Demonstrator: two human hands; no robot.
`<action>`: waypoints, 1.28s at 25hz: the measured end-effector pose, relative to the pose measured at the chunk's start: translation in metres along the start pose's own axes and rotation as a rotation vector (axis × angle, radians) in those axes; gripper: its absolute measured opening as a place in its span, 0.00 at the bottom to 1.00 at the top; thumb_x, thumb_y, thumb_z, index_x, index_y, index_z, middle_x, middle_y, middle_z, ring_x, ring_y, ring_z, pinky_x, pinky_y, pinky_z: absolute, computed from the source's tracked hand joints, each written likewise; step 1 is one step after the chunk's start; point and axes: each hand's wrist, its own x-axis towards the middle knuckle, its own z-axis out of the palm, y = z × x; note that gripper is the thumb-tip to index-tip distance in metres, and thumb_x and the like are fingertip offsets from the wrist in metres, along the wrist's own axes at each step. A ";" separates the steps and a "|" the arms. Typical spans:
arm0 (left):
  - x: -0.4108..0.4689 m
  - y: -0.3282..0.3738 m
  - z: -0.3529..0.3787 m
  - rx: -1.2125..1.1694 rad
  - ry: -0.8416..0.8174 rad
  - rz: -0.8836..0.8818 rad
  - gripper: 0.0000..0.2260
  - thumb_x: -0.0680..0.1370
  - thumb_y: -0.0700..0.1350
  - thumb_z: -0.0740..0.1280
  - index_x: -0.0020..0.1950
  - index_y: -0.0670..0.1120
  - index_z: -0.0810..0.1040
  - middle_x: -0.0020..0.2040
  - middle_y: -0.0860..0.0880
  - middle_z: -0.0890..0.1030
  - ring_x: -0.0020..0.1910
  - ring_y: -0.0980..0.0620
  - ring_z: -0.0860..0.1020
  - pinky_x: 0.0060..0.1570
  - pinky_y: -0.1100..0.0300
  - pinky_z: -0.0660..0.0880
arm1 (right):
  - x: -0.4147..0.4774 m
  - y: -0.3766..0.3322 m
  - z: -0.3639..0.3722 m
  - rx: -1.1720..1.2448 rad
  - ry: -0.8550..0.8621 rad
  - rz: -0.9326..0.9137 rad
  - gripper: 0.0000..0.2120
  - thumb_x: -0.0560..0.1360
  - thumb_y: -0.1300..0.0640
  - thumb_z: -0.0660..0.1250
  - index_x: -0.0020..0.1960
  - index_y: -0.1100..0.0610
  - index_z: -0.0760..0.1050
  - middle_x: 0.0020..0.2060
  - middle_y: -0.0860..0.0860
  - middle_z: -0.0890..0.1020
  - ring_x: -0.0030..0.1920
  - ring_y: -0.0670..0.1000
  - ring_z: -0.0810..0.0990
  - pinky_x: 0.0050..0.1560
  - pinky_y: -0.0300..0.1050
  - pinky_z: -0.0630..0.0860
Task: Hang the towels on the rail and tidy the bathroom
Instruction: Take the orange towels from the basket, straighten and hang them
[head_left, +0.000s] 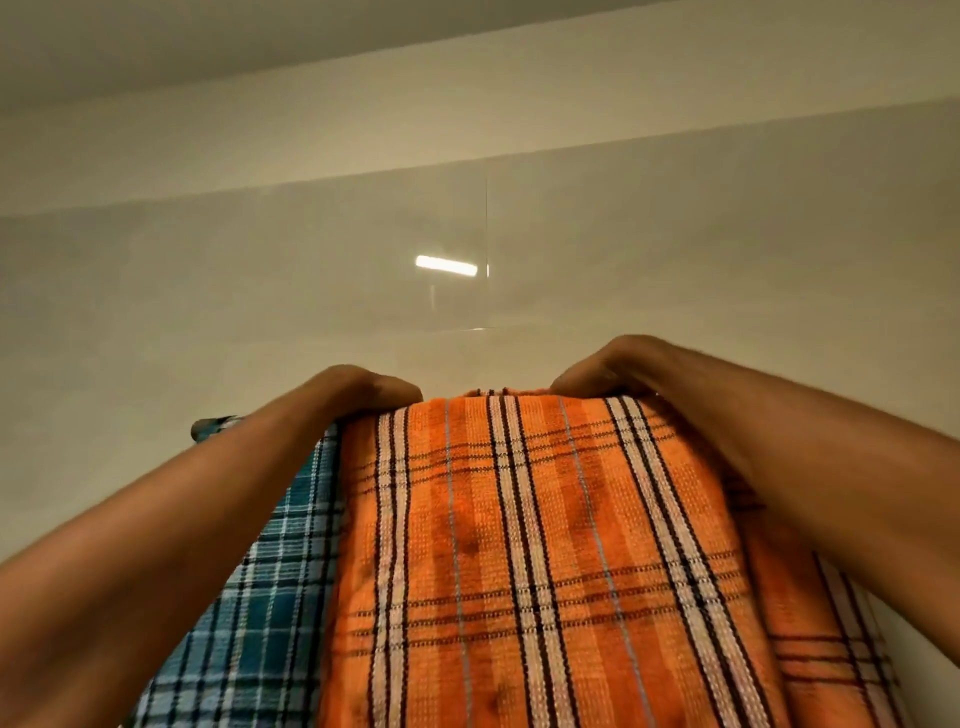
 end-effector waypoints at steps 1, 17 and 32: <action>0.002 -0.005 0.004 0.015 0.154 0.089 0.13 0.77 0.50 0.60 0.38 0.44 0.77 0.35 0.47 0.80 0.34 0.49 0.79 0.38 0.60 0.75 | -0.007 0.004 0.001 0.020 0.057 -0.019 0.19 0.76 0.41 0.65 0.52 0.57 0.79 0.45 0.53 0.83 0.41 0.52 0.82 0.49 0.48 0.79; -0.012 0.035 0.042 -0.060 0.520 0.393 0.17 0.79 0.56 0.58 0.40 0.48 0.78 0.40 0.48 0.82 0.38 0.50 0.80 0.46 0.54 0.77 | -0.024 0.002 0.030 0.040 0.590 -0.246 0.16 0.77 0.40 0.62 0.55 0.49 0.80 0.51 0.47 0.83 0.47 0.48 0.80 0.50 0.46 0.76; -0.072 -0.038 0.120 -1.087 0.768 0.400 0.19 0.77 0.41 0.68 0.61 0.54 0.63 0.47 0.44 0.79 0.34 0.49 0.83 0.32 0.57 0.80 | -0.083 0.047 0.132 0.715 1.293 -0.222 0.06 0.76 0.57 0.67 0.49 0.46 0.77 0.42 0.39 0.80 0.43 0.46 0.79 0.41 0.38 0.72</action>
